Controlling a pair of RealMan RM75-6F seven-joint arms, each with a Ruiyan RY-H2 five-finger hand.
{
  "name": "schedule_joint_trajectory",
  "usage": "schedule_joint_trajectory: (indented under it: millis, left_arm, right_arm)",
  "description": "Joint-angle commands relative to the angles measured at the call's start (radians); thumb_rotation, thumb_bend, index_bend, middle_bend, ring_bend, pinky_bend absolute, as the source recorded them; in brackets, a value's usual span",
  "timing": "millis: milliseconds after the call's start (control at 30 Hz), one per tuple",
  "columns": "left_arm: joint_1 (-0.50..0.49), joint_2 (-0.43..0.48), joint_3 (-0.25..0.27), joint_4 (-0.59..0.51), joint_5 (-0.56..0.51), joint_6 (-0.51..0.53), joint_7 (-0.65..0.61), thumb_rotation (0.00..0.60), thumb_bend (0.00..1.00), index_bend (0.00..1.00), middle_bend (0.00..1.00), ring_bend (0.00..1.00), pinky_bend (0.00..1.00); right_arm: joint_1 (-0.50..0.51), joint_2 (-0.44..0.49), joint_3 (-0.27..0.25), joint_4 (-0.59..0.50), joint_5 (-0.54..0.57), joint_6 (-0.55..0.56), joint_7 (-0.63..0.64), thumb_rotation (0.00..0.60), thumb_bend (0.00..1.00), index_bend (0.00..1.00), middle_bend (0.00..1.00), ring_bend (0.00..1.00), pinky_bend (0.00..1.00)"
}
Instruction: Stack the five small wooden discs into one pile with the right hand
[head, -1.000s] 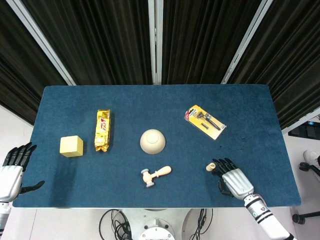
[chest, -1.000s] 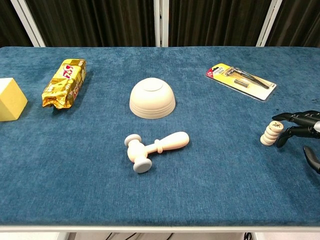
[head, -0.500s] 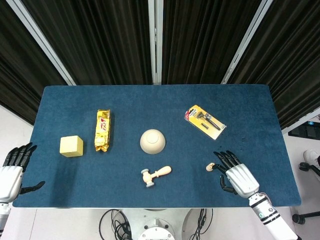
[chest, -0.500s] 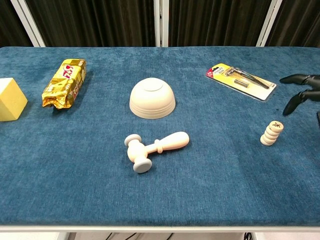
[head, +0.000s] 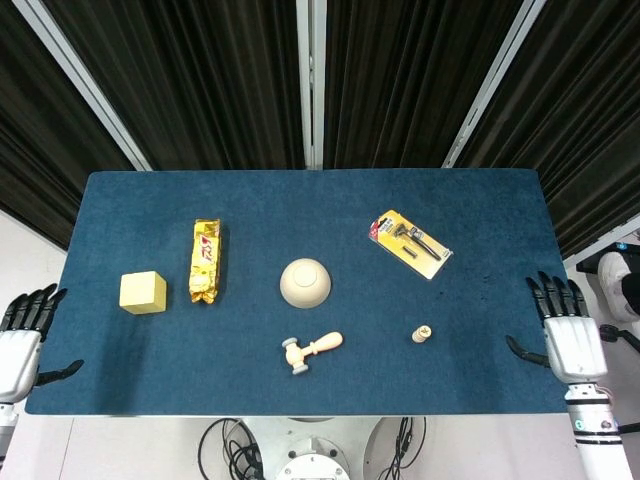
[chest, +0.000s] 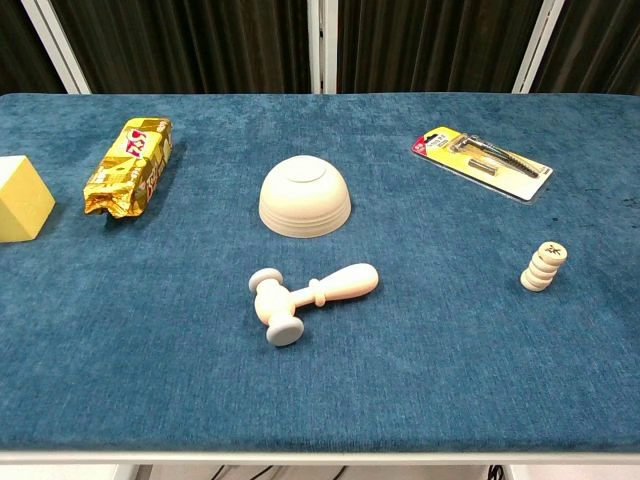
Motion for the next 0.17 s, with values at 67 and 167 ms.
schedule_joint_trajectory:
  millis: [67, 167]
  left_arm:
    - [0.006, -0.004, -0.007, 0.014, -0.006, 0.014, -0.002, 0.600, 0.06, 0.03, 0.00, 0.00, 0.00]
    - [0.008, -0.008, -0.010, 0.022, -0.009, 0.019, 0.000, 0.600, 0.06, 0.03, 0.00, 0.00, 0.00]
  right_arm:
    - [-0.035, 0.029, 0.016, 0.009, 0.050, 0.001, 0.020, 0.366, 0.15, 0.00, 0.00, 0.00, 0.00]
    - [-0.042, 0.028, 0.017, 0.014, 0.050, 0.003, 0.025, 0.365, 0.15, 0.00, 0.00, 0.00, 0.00]
